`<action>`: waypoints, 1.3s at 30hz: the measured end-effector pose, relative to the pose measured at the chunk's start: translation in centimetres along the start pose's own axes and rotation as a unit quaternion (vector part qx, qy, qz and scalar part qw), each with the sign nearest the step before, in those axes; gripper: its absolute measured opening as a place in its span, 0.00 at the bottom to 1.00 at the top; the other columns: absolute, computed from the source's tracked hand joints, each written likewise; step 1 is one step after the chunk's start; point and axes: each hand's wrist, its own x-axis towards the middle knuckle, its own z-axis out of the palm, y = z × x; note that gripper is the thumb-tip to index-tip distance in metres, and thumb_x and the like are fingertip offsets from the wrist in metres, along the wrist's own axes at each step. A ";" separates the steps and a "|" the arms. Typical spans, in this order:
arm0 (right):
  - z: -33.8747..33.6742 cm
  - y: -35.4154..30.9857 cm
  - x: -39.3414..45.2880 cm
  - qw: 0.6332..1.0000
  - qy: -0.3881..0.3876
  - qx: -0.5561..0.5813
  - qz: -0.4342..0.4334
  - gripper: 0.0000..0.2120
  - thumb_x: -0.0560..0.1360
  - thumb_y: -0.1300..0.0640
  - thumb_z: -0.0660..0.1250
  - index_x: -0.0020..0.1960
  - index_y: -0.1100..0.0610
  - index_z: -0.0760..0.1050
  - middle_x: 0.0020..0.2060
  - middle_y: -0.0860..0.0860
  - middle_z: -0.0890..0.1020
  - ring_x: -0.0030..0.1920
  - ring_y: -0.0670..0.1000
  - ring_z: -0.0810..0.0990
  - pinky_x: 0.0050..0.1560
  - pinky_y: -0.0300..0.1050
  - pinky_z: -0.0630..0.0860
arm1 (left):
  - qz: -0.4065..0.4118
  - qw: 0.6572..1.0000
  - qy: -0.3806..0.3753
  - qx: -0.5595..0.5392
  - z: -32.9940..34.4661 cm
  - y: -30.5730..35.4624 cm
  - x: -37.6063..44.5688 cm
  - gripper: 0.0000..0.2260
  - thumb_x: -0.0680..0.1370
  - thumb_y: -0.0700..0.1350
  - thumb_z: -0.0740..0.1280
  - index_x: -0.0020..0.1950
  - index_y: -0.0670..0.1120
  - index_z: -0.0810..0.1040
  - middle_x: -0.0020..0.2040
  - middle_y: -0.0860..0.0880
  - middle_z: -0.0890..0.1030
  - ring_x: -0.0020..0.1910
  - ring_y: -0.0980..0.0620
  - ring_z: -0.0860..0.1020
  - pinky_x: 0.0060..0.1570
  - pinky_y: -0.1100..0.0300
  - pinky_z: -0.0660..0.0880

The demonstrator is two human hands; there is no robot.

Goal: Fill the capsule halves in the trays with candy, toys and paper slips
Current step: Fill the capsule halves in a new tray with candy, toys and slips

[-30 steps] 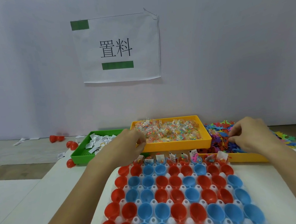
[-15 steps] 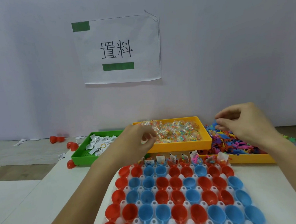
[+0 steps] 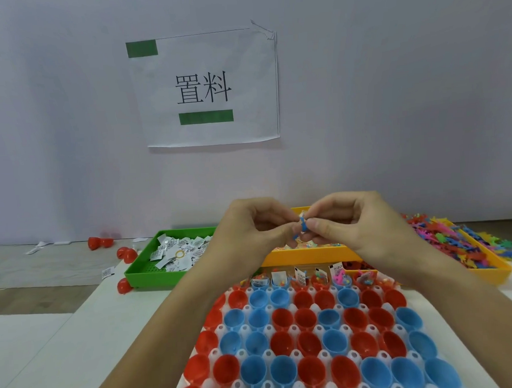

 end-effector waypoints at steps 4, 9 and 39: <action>0.4 -0.3 -0.1 1.000 -0.002 0.012 0.013 0.06 0.76 0.61 0.70 0.52 0.60 0.81 0.43 0.52 0.88 0.44 0.50 0.87 0.45 0.38 0.82 | -0.014 0.999 0.034 -0.037 0.2 0.2 0.0 0.03 0.77 0.36 0.70 0.47 0.42 0.84 0.37 0.46 0.84 0.35 0.53 0.80 0.40 0.62 0.78; 0.2 -0.2 -0.2 1.000 0.005 -0.025 0.016 0.05 0.78 0.58 0.69 0.53 0.55 0.81 0.42 0.49 0.87 0.44 0.48 0.87 0.43 0.36 0.81 | -0.043 0.993 0.104 -0.037 -0.8 -0.3 -0.6 0.07 0.78 0.36 0.68 0.46 0.45 0.84 0.38 0.49 0.83 0.34 0.56 0.79 0.37 0.63 0.78; -4.9 12.6 -6.8 0.899 0.382 -0.165 0.138 0.14 0.81 0.65 0.61 0.44 0.48 0.78 0.40 0.52 0.83 0.43 0.52 0.79 0.39 0.20 0.69 | -0.206 0.953 0.223 -0.022 -4.0 -9.9 -6.0 0.07 0.72 0.34 0.74 0.37 0.45 0.86 0.36 0.47 0.85 0.37 0.53 0.83 0.35 0.65 0.78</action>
